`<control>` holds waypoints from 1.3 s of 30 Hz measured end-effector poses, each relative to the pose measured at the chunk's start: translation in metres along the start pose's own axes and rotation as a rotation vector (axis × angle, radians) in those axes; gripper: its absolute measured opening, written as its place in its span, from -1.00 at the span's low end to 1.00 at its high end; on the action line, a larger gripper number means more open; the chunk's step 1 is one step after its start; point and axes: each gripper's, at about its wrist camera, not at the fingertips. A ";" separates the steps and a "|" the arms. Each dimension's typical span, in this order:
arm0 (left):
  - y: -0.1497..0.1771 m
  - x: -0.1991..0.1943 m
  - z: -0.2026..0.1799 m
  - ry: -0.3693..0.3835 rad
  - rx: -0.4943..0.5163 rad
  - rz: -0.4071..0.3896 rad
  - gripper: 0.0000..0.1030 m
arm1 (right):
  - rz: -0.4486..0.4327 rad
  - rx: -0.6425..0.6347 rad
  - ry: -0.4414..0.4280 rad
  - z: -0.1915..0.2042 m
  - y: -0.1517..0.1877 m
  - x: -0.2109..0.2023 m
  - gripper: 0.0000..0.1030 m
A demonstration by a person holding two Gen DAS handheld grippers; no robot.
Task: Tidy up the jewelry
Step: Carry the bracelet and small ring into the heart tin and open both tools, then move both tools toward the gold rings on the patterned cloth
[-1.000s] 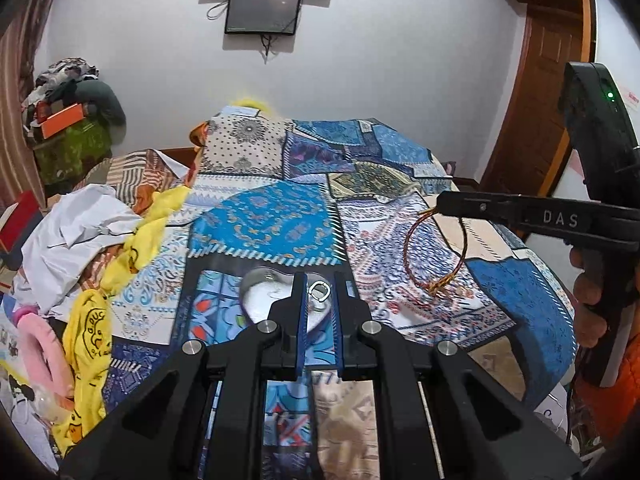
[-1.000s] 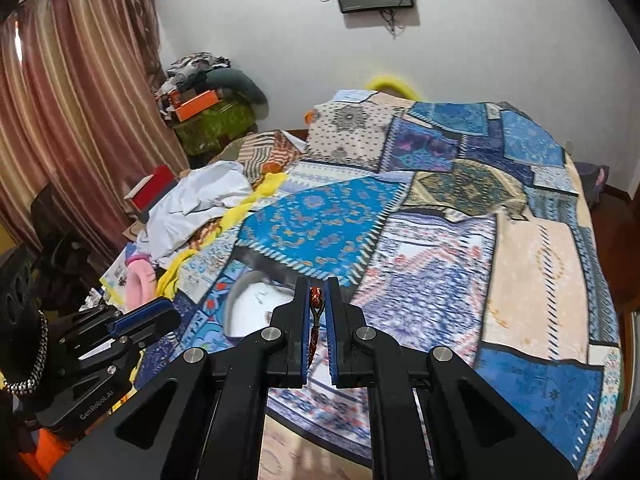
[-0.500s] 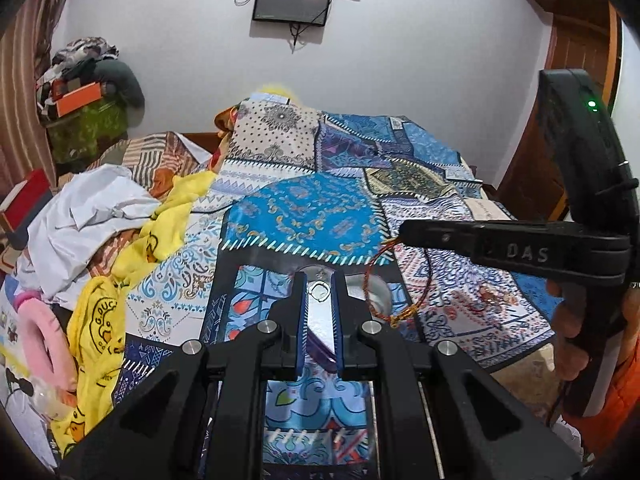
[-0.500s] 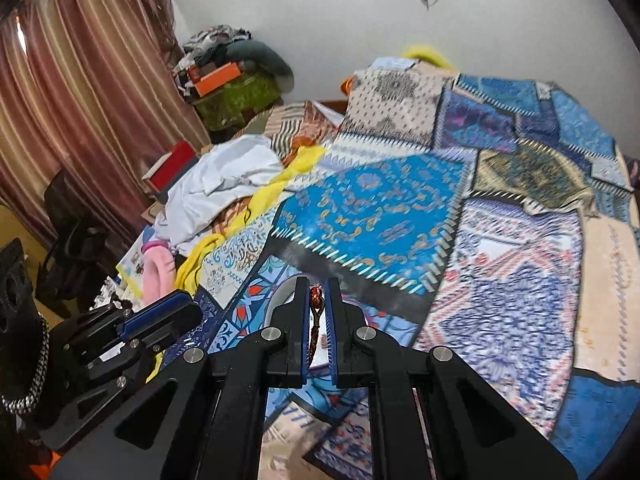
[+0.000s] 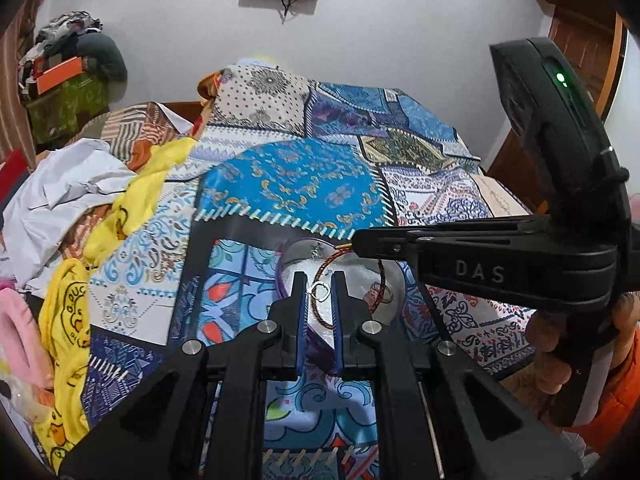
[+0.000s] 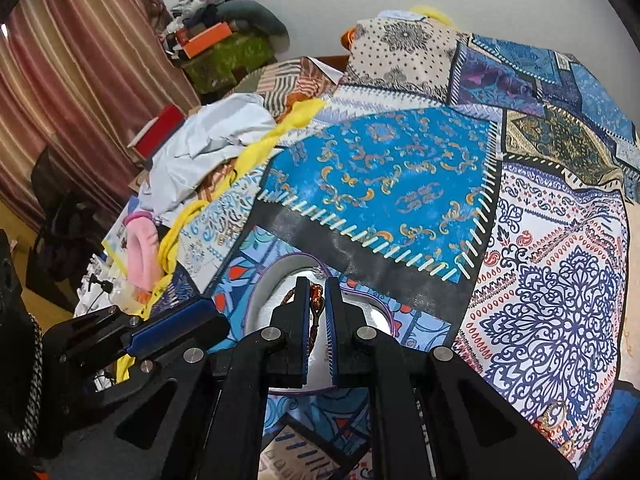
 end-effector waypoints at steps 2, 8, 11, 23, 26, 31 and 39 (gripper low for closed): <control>0.001 0.006 0.000 0.005 0.001 0.013 -0.81 | 0.014 0.005 0.007 -0.002 0.001 0.003 -0.87; 0.002 0.016 -0.003 0.024 0.001 0.045 -0.81 | 0.066 0.032 -0.018 -0.008 0.002 0.008 -0.87; 0.001 0.019 -0.006 0.027 0.010 0.055 -0.82 | 0.078 0.039 -0.020 -0.010 0.003 0.007 -0.86; -0.006 0.004 -0.012 -0.006 0.010 0.044 -0.80 | -0.008 0.019 0.017 -0.015 0.003 -0.027 -0.45; -0.012 -0.011 -0.014 -0.023 0.010 0.013 -0.78 | -0.037 0.017 0.035 -0.018 0.006 -0.040 -0.44; -0.019 -0.034 -0.024 -0.044 0.023 -0.041 -0.41 | -0.090 0.013 0.077 -0.022 0.012 -0.062 -0.44; -0.023 -0.053 -0.054 -0.046 0.071 -0.079 -0.12 | -0.161 0.018 0.147 -0.037 0.032 -0.097 -0.43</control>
Point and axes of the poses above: each gripper's, at about its wrist camera, not at the fingertips, and x roughly the way its jaws point, z to its left, y to its underside, and after that the axes turned 10 degrees about y, right-handed
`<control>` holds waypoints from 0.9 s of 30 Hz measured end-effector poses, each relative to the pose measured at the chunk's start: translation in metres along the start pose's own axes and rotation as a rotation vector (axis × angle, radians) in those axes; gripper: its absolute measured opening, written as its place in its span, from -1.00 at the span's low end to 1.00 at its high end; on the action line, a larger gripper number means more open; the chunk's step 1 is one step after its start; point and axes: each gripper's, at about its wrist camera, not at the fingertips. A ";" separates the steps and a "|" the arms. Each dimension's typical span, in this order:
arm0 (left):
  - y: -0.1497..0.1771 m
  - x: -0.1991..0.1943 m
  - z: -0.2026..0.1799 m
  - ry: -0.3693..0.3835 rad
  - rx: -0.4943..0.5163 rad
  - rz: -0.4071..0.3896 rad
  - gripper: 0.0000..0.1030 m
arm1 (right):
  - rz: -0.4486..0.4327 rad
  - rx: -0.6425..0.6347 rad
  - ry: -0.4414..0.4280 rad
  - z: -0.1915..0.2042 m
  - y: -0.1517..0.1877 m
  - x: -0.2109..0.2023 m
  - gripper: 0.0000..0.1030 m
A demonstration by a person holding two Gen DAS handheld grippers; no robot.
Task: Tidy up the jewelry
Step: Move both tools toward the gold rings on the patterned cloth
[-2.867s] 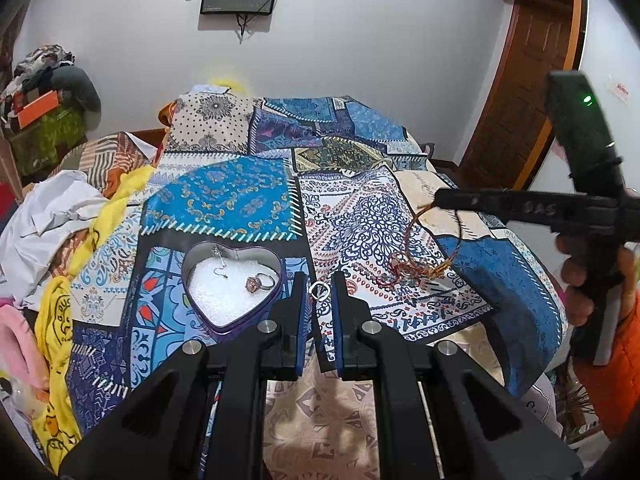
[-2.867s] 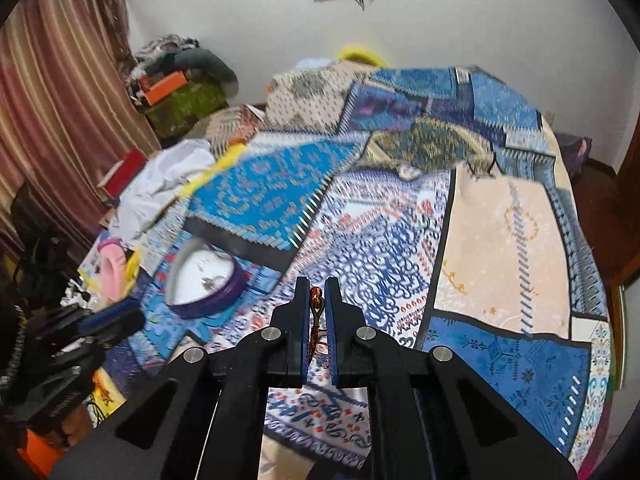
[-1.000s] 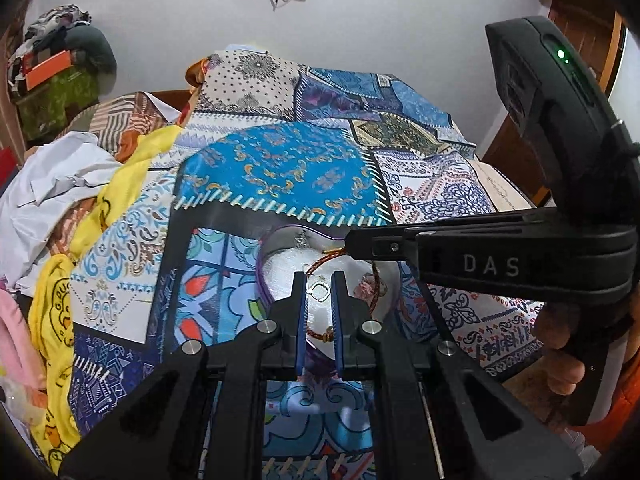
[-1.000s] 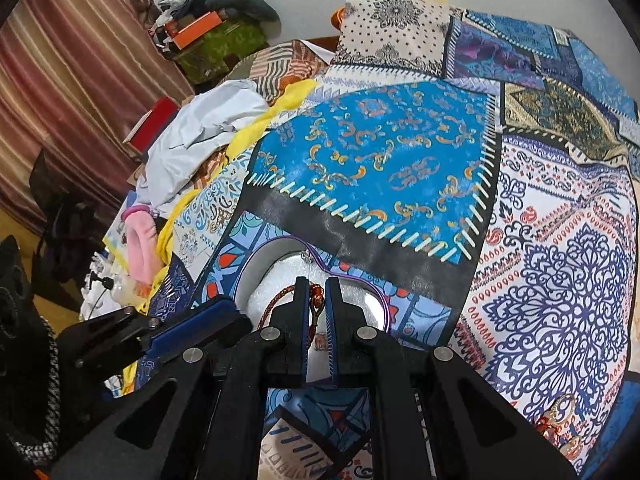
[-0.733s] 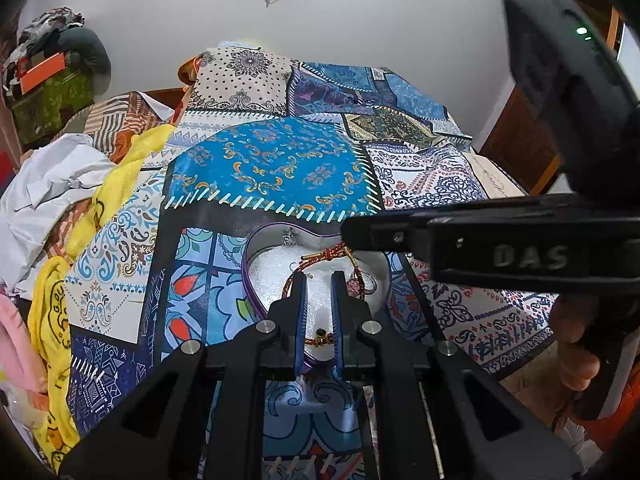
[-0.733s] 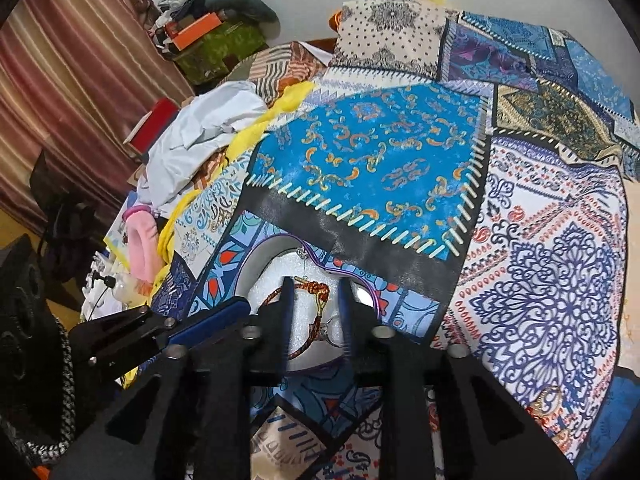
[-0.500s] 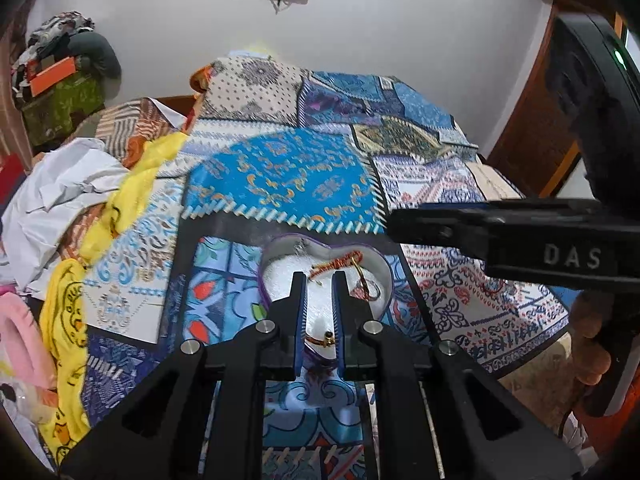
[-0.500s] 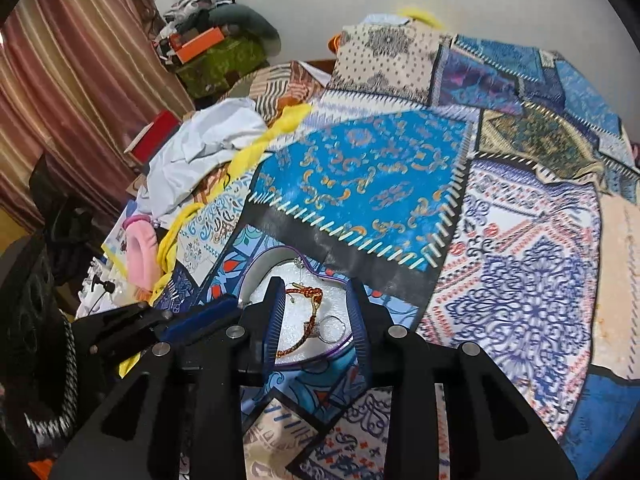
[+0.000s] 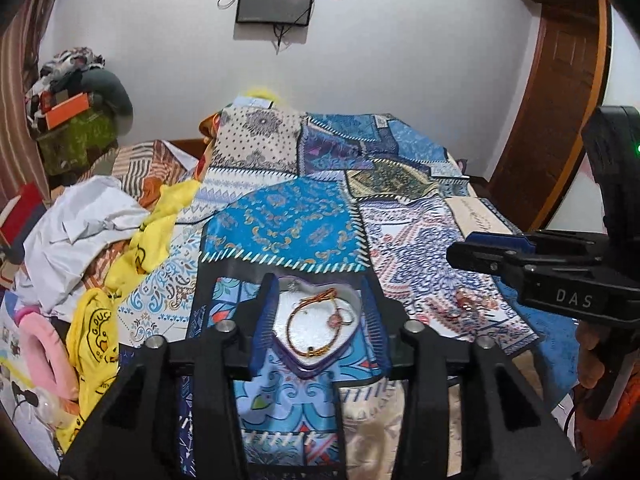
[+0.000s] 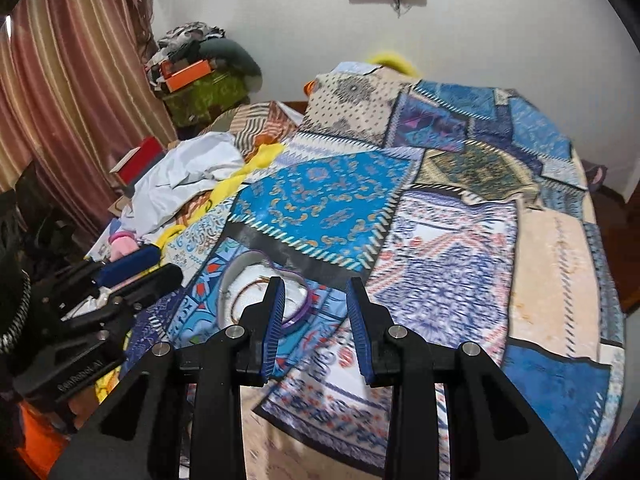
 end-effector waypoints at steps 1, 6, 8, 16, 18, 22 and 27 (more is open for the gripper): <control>-0.001 0.000 -0.005 0.002 0.004 -0.002 -0.07 | -0.004 0.002 0.003 -0.002 0.001 -0.003 -0.40; -0.005 0.003 -0.028 0.025 0.014 -0.002 0.08 | -0.027 0.028 0.027 -0.023 0.010 -0.019 -0.37; -0.005 0.006 -0.036 0.034 0.018 0.003 0.09 | -0.038 0.042 0.042 -0.033 0.014 -0.026 -0.37; -0.003 0.039 -0.071 0.082 0.049 0.071 0.10 | -0.059 0.101 0.130 -0.080 0.033 -0.045 -0.35; -0.001 0.050 -0.077 0.093 0.056 0.093 0.10 | -0.055 0.110 0.149 -0.089 0.039 -0.045 -0.35; 0.008 0.075 -0.089 0.106 0.073 0.152 0.10 | -0.028 0.123 0.167 -0.103 0.050 -0.040 -0.34; 0.020 0.104 -0.092 0.104 0.078 0.225 0.10 | 0.016 0.133 0.171 -0.115 0.063 -0.028 -0.34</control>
Point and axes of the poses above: each gripper's, at about its wrist camera, not at the fingertips, and x roughly the way its jaws point, z to its left, y to its underside, and after that the axes turned 10 degrees about y, right-handed
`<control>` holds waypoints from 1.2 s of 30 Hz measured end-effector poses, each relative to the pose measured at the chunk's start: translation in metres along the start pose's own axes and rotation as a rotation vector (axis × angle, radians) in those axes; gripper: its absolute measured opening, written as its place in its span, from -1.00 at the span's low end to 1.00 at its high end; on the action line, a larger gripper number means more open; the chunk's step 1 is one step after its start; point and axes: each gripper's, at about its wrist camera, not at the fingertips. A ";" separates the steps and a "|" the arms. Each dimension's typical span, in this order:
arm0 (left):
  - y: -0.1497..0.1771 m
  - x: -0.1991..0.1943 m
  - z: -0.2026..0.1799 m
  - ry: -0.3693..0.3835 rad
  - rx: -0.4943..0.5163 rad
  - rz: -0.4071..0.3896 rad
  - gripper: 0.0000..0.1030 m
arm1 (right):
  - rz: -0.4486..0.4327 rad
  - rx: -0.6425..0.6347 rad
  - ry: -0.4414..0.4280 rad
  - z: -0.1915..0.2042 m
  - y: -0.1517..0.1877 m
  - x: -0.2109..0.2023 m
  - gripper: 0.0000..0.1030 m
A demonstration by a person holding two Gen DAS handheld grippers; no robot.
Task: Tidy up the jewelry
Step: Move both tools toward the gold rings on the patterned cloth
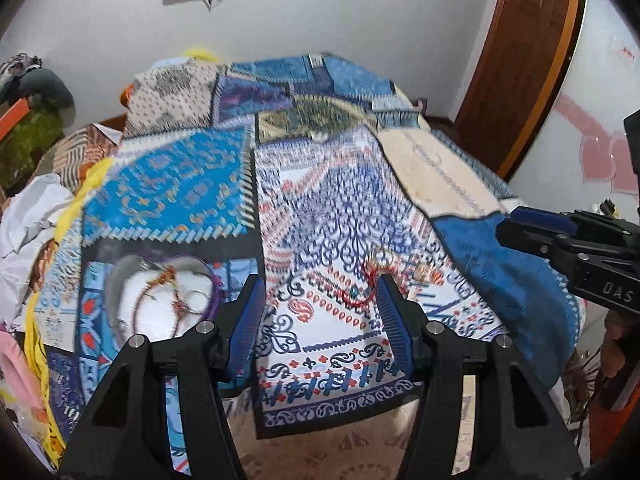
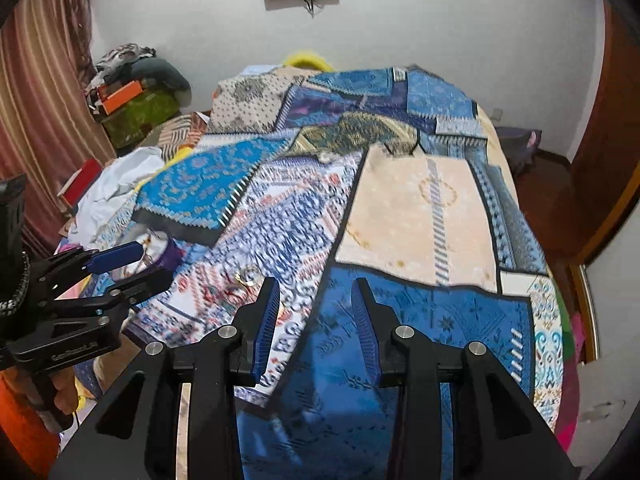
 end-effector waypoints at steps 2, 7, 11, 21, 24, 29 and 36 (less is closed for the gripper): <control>0.003 0.011 0.001 -0.009 0.006 0.021 0.10 | 0.021 0.002 -0.001 -0.004 0.005 0.006 -0.34; 0.006 0.024 0.003 0.009 0.004 0.043 -0.02 | 0.069 -0.017 -0.024 -0.004 0.015 0.020 -0.34; 0.006 0.033 0.001 0.029 0.012 0.054 -0.18 | 0.082 -0.057 -0.046 0.005 0.020 0.027 -0.34; 0.007 0.039 0.006 0.063 0.021 0.031 -0.36 | 0.072 -0.152 -0.091 0.030 0.021 0.044 -0.34; 0.004 0.041 0.009 0.081 0.006 0.031 -0.37 | 0.067 -0.149 -0.105 0.031 0.020 0.049 -0.34; -0.001 0.047 0.007 0.095 0.007 0.033 -0.51 | 0.059 -0.134 -0.097 0.032 0.018 0.054 -0.52; -0.003 0.055 -0.001 0.128 -0.003 0.034 -1.00 | 0.051 -0.127 -0.093 0.032 0.019 0.056 -0.64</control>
Point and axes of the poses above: each gripper's, at about its wrist camera, not at the fingertips, and x roughly the way its jaws point, z to its left, y to its underside, and after that the axes turned 10 degrees about y, right-handed
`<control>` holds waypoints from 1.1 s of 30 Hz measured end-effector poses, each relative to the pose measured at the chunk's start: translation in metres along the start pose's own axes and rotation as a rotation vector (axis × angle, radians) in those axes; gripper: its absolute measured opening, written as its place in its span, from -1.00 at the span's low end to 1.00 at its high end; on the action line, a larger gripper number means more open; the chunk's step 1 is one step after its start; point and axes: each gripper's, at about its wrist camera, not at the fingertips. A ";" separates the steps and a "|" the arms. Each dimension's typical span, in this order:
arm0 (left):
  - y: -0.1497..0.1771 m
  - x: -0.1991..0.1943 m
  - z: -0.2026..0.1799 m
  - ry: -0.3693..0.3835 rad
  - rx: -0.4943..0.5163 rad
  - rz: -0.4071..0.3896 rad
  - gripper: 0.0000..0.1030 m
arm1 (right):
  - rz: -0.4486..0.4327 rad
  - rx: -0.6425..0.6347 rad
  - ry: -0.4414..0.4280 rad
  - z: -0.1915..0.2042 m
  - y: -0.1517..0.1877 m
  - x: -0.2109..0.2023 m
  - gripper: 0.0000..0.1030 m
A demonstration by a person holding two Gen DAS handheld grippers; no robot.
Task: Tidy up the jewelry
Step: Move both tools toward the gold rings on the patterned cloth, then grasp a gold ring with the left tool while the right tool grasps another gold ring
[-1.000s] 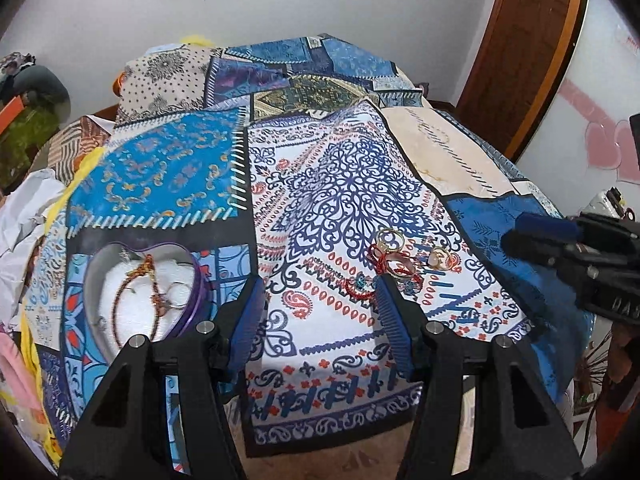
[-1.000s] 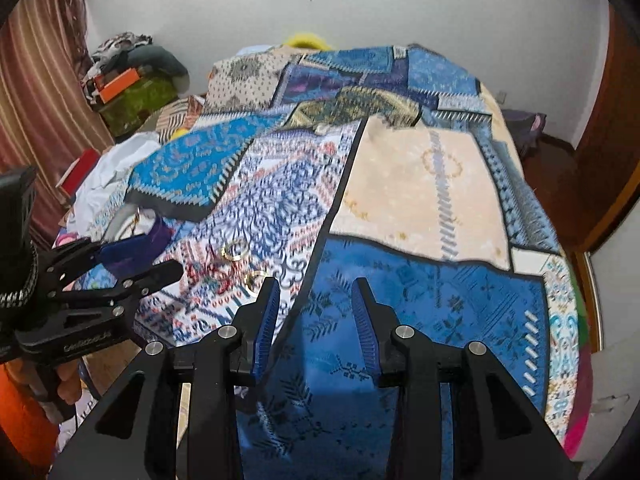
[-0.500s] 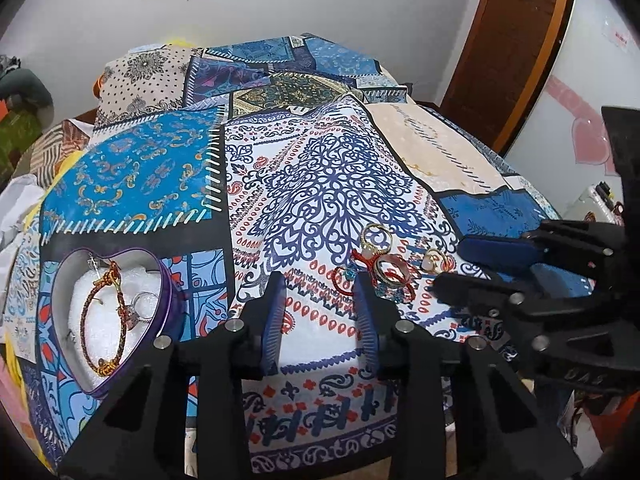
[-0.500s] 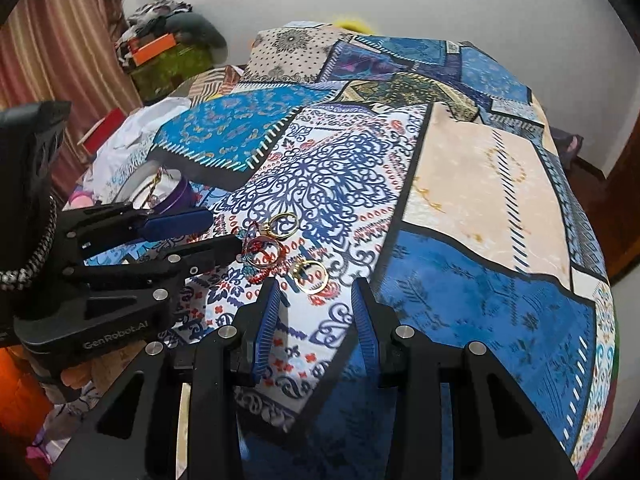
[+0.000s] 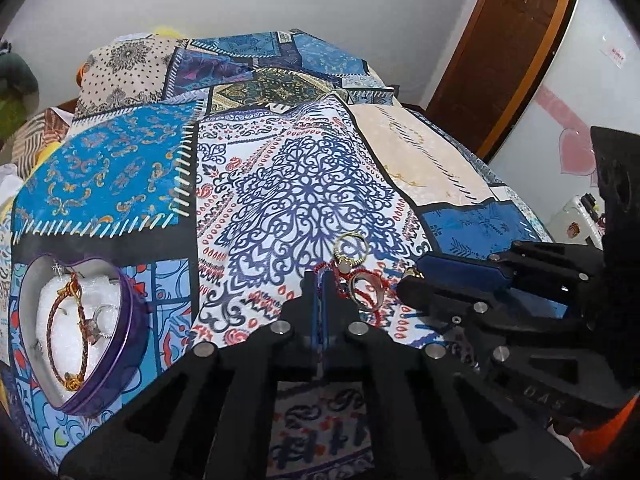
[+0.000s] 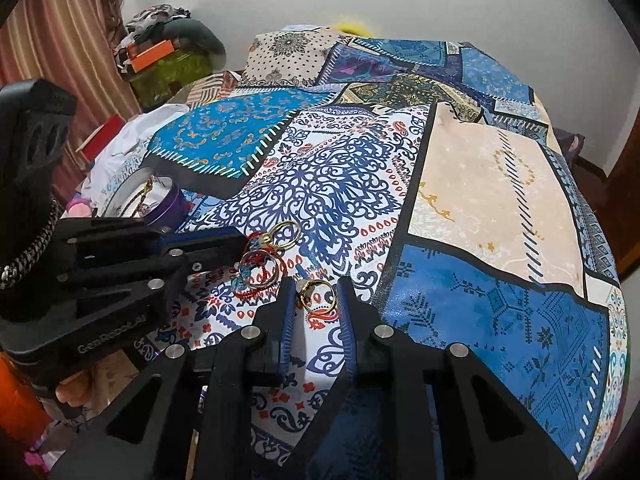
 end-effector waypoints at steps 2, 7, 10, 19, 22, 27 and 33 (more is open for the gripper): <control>0.000 0.000 -0.004 -0.017 0.006 -0.002 -1.00 | -0.006 0.005 0.006 0.001 0.000 -0.001 -0.66; -0.001 -0.015 -0.010 0.000 -0.002 -0.024 -1.00 | -0.011 0.048 -0.007 -0.005 -0.002 -0.007 -0.87; -0.003 -0.031 -0.015 -0.009 0.009 -0.058 -1.00 | -0.016 0.061 -0.002 -0.008 -0.002 -0.011 -0.87; -0.004 -0.037 -0.019 -0.044 0.048 -0.007 -0.72 | -0.053 0.094 0.010 -0.016 0.000 -0.030 -0.87; 0.005 -0.025 -0.018 -0.024 0.035 0.043 -0.30 | -0.060 0.098 0.014 -0.019 0.000 -0.034 -0.87; 0.013 -0.017 -0.026 -0.013 0.046 0.056 -0.25 | -0.056 0.093 0.020 -0.021 0.000 -0.031 -0.87; 0.011 -0.005 -0.028 -0.027 0.053 0.048 -0.45 | -0.051 0.101 0.010 -0.022 0.002 -0.028 -0.87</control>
Point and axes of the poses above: each gripper's, at about its wrist camera, not at the fingertips, and x roughly the way its jaws point, z to its left, y to its underside, and after that the axes turned 10 degrees about y, right-handed
